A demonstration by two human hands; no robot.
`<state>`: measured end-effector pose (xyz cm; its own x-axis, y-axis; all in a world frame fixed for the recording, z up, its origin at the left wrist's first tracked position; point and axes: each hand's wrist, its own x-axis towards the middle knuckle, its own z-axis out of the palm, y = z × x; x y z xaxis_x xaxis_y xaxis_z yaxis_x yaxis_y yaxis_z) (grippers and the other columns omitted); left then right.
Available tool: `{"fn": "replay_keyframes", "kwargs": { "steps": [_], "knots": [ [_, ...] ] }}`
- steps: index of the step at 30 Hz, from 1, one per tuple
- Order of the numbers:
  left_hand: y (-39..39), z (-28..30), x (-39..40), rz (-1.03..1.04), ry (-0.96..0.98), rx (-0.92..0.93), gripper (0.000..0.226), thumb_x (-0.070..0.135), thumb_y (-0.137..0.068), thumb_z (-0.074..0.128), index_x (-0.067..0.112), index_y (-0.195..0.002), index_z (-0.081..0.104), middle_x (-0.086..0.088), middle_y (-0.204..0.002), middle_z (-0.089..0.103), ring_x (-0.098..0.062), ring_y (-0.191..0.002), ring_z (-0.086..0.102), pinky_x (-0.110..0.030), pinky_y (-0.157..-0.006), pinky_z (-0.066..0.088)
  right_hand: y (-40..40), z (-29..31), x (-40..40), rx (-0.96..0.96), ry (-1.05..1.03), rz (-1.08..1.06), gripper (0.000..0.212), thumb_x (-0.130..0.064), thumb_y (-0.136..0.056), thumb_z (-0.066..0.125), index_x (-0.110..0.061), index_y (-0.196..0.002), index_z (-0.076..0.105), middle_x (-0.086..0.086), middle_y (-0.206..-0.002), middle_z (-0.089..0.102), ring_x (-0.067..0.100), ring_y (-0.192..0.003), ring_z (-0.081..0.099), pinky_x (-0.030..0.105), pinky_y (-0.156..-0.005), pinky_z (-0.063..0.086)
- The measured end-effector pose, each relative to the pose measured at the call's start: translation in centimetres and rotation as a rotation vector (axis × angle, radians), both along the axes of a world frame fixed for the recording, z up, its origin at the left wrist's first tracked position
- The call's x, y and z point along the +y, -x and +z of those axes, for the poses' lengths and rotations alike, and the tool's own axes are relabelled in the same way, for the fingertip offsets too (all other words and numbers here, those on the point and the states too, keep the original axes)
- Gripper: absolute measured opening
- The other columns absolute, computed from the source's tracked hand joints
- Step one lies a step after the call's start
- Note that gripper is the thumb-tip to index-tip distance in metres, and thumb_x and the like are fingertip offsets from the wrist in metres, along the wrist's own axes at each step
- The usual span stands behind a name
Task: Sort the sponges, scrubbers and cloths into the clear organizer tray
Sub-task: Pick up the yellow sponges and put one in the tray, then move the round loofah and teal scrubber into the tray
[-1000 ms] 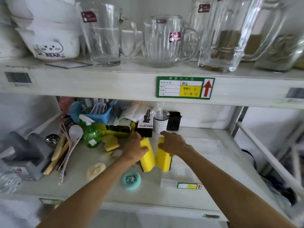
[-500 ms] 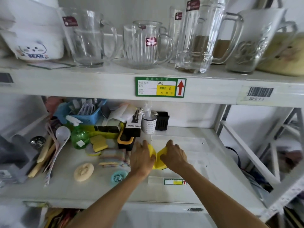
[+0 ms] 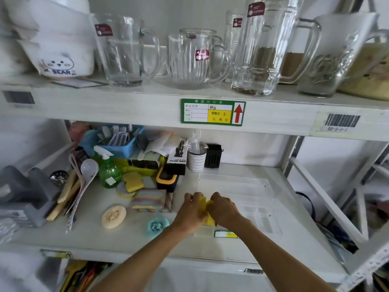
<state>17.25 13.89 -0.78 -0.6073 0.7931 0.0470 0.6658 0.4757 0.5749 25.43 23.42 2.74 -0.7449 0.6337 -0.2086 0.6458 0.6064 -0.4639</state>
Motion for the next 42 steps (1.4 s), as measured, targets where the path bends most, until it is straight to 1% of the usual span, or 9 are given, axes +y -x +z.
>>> {"fn": "replay_keyframes", "kwargs": {
  "steps": [3, 7, 12, 16, 20, 23, 29, 36, 42],
  "knots": [
    [-0.2, -0.7, 0.0, -0.041, 0.031, -0.046, 0.056, 0.017, -0.085, 0.058, 0.013, -0.136, 0.035, -0.015, -0.129, 0.038, -0.033, -0.112, 0.054, -0.035, -0.095, 0.047, 0.4, -0.5, 0.2, -0.024, -0.003, 0.016, 0.026, -0.023, -0.094, 0.034, -0.007, -0.097, 0.054, 0.020, -0.113, 0.064, 0.036, -0.101, 0.060, 0.032, -0.072, 0.040],
    [-0.1, -1.1, -0.2, -0.053, 0.034, -0.029, 0.052, 0.018, -0.082, 0.058, 0.014, -0.130, 0.039, -0.014, -0.124, 0.041, -0.033, -0.104, 0.057, -0.039, -0.091, 0.050, 0.6, -0.8, 0.3, -0.032, -0.024, -0.024, 0.031, -0.015, -0.091, 0.038, -0.008, -0.115, 0.057, 0.017, -0.117, 0.063, 0.035, -0.106, 0.059, 0.035, -0.083, 0.047],
    [0.7, -0.8, -0.5, -0.079, 0.055, -0.050, 0.058, 0.020, -0.075, 0.063, 0.015, -0.128, 0.041, -0.012, -0.122, 0.042, -0.034, -0.102, 0.058, -0.040, -0.088, 0.051, 1.2, -1.0, 0.4, -0.048, -0.083, -0.026, 0.031, -0.013, -0.092, 0.037, -0.009, -0.116, 0.057, 0.017, -0.119, 0.063, 0.036, -0.108, 0.059, 0.036, -0.086, 0.048],
    [1.5, -0.8, -1.2, -0.108, 0.029, -0.039, 0.050, 0.030, -0.088, 0.055, 0.021, -0.134, 0.039, -0.007, -0.128, 0.044, -0.025, -0.110, 0.058, -0.033, -0.088, 0.050, 1.6, -0.2, 0.1, -0.139, -0.254, -0.010, 0.029, -0.018, -0.093, 0.037, -0.015, -0.114, 0.057, 0.010, -0.122, 0.060, 0.030, -0.113, 0.058, 0.034, -0.086, 0.044],
    [3.3, -0.8, -3.0, 0.054, -0.193, 0.072, 0.029, 0.032, -0.094, 0.050, 0.016, -0.118, 0.051, -0.004, -0.115, 0.057, -0.013, -0.093, 0.059, -0.021, -0.075, 0.046, 2.9, 1.1, -1.3, 0.023, -0.581, 0.050, 0.025, -0.019, -0.090, 0.045, -0.014, -0.109, 0.060, 0.008, -0.116, 0.058, 0.029, -0.110, 0.056, 0.038, -0.087, 0.043],
    [6.0, -1.2, -5.4, 0.217, -0.302, 0.132, 0.015, 0.021, -0.092, 0.051, 0.011, -0.102, 0.058, -0.007, -0.100, 0.064, -0.017, -0.088, 0.061, -0.027, -0.073, 0.046, 5.6, 1.1, -3.6, 0.161, -0.562, 0.194, 0.029, -0.018, -0.087, 0.049, -0.015, -0.112, 0.062, 0.009, -0.114, 0.059, 0.029, -0.110, 0.056, 0.040, -0.090, 0.044],
    [12.0, -3.7, -10.8, 0.399, -0.020, 0.198, 0.030, 0.021, -0.087, 0.054, 0.009, -0.114, 0.055, -0.014, -0.118, 0.058, -0.033, -0.112, 0.057, -0.044, -0.086, 0.052, 9.8, -1.9, -8.7, 0.033, -0.391, 0.416, 0.032, -0.019, -0.091, 0.051, -0.011, -0.121, 0.056, 0.014, -0.123, 0.055, 0.033, -0.113, 0.055, 0.043, -0.094, 0.042],
    [16.3, -6.5, -15.7, 0.570, 0.402, 0.130, 0.061, 0.026, -0.092, 0.044, 0.011, -0.147, 0.024, -0.016, -0.146, 0.037, -0.034, -0.134, 0.037, -0.045, -0.110, 0.033, 11.5, -5.5, -10.6, -0.252, -0.286, 0.510, 0.043, -0.030, -0.094, 0.054, -0.010, -0.131, 0.046, 0.017, -0.133, 0.053, 0.036, -0.117, 0.057, 0.043, -0.093, 0.048],
    [17.3, -7.4, -16.4, 0.595, 0.452, 0.098, 0.049, 0.031, -0.089, 0.050, 0.011, -0.133, 0.040, -0.015, -0.133, 0.050, -0.033, -0.125, 0.048, -0.041, -0.105, 0.038, 11.7, -5.7, -10.5, -0.247, -0.261, 0.493, 0.051, -0.032, -0.091, 0.060, -0.007, -0.133, 0.045, 0.018, -0.134, 0.051, 0.036, -0.120, 0.055, 0.041, -0.094, 0.049]
  ]
}}
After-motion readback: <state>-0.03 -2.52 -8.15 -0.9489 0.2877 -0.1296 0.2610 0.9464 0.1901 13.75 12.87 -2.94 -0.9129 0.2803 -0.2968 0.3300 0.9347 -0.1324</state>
